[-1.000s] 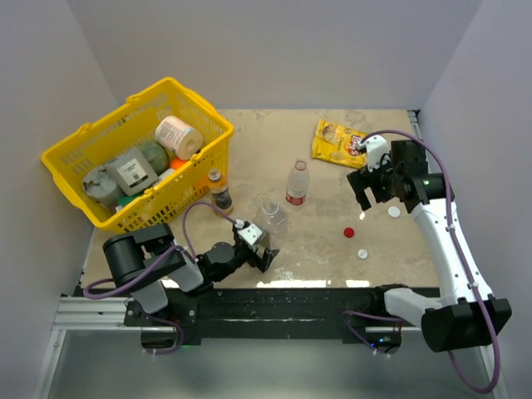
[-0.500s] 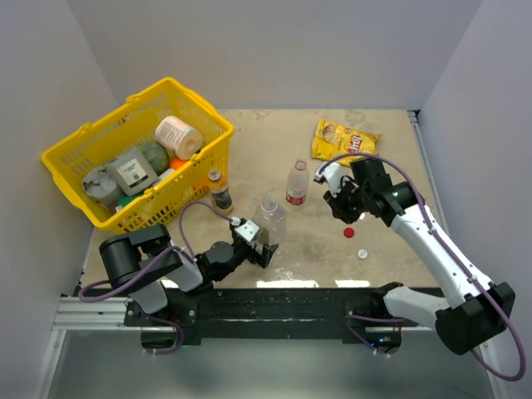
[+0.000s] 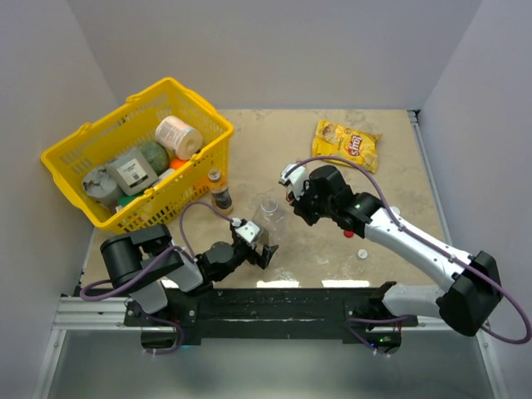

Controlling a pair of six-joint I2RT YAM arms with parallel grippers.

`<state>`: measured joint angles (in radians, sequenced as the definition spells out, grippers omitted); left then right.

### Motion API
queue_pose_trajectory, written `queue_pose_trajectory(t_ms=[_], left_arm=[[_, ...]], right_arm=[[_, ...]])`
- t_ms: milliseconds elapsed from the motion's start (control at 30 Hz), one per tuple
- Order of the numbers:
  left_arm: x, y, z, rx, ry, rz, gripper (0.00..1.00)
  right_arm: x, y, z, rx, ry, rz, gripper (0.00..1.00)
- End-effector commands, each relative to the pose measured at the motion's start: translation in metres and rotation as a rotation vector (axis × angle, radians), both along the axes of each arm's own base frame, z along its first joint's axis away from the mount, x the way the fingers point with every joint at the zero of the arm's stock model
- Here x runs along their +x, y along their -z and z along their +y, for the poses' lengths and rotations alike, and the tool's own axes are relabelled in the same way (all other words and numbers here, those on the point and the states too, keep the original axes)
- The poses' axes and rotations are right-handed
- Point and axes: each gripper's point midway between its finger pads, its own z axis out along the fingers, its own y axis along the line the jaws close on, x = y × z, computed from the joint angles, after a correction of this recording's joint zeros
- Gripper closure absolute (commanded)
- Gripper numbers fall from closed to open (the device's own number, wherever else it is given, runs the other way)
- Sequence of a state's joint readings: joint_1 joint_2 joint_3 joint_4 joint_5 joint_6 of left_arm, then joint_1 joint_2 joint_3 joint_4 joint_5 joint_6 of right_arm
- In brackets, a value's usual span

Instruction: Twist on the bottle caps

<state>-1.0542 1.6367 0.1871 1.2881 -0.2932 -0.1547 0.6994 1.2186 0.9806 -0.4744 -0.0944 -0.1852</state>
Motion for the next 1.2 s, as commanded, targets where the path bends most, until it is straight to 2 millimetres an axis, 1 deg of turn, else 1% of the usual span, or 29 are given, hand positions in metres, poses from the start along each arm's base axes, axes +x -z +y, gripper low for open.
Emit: queue_pose_trajectory(t_ms=[0, 67, 100, 167, 267, 333, 367, 400, 533, 600, 667, 733, 767, 800, 867, 900, 967, 1000, 1067, 1100, 1133, 1167], left_arm=[[0.012, -0.086, -0.01, -0.292, -0.022, -0.196, 0.0], [0.007, -0.09, -0.015, -0.298, 0.02, -0.213, 0.0], [0.006, -0.088, -0.016, -0.29, 0.03, -0.215, 0.01], [0.005, -0.086, -0.017, -0.284, 0.033, -0.21, 0.01], [0.007, -0.089, -0.018, -0.291, 0.029, -0.228, 0.01], [0.009, -0.092, -0.021, -0.301, 0.027, -0.23, 0.01], [0.011, -0.091, -0.022, -0.303, 0.02, -0.226, 0.01], [0.013, -0.094, -0.025, -0.311, 0.017, -0.232, 0.01], [0.017, -0.098, -0.023, -0.313, -0.009, -0.25, 0.01], [0.019, -0.1, -0.019, -0.304, -0.02, -0.267, 0.01], [0.017, -0.098, -0.02, -0.297, -0.008, -0.271, 0.02], [0.015, -0.094, -0.021, -0.289, 0.006, -0.26, 0.06], [0.012, -0.091, -0.024, -0.278, 0.026, -0.253, 0.09], [0.011, -0.089, -0.025, -0.273, 0.037, -0.251, 0.15], [0.006, -0.087, -0.027, -0.265, 0.071, -0.254, 0.21], [0.003, -0.085, -0.026, -0.254, 0.081, -0.255, 0.28], [-0.002, -0.086, -0.028, -0.248, 0.117, -0.269, 0.37], [-0.004, -0.084, -0.028, -0.226, 0.137, -0.286, 0.51], [-0.011, -0.083, -0.03, -0.216, 0.175, -0.291, 0.66], [-0.011, -0.082, -0.03, -0.217, 0.177, -0.284, 0.82], [-0.012, -0.08, -0.029, -0.215, 0.175, -0.273, 0.87], [-0.013, -0.076, -0.028, -0.202, 0.181, -0.259, 0.89]], right_arm=[[0.022, -0.001, 0.015, 0.081, 0.106, -0.036, 1.0], [0.023, 0.003, 0.016, 0.088, 0.123, -0.025, 1.0], [0.023, 0.004, 0.018, 0.091, 0.122, -0.019, 1.0], [0.018, 0.006, 0.021, 0.107, 0.107, 0.0, 1.0], [0.012, 0.009, 0.025, 0.119, 0.084, 0.024, 0.99], [0.006, 0.011, 0.03, 0.134, 0.066, 0.041, 0.99], [0.0, 0.011, 0.034, 0.147, 0.045, 0.057, 0.98], [-0.006, 0.011, 0.039, 0.151, 0.025, 0.068, 0.98], [-0.024, 0.016, 0.05, 0.179, -0.011, 0.114, 0.98], [-0.028, 0.021, 0.051, 0.176, -0.015, 0.129, 0.98], [-0.03, 0.023, 0.05, 0.174, -0.018, 0.14, 0.97], [-0.027, 0.023, 0.047, 0.16, 0.004, 0.127, 0.97], [-0.024, 0.023, 0.045, 0.153, 0.021, 0.117, 0.96], [-0.024, 0.024, 0.042, 0.145, 0.031, 0.116, 0.96], [-0.018, 0.024, 0.035, 0.113, 0.062, 0.088, 0.96], [-0.02, 0.026, 0.029, 0.09, 0.067, 0.096, 0.96], [-0.018, 0.016, 0.022, 0.071, 0.081, 0.068, 0.96], [-0.021, 0.017, 0.012, 0.026, 0.072, 0.068, 0.96], [-0.021, 0.001, 0.002, 0.012, 0.074, 0.035, 0.96], [-0.022, 0.0, -0.012, -0.025, 0.097, 0.044, 0.96], [-0.022, -0.004, -0.019, -0.039, 0.103, 0.041, 0.96], [-0.019, -0.015, -0.026, -0.035, 0.118, 0.031, 0.96]])
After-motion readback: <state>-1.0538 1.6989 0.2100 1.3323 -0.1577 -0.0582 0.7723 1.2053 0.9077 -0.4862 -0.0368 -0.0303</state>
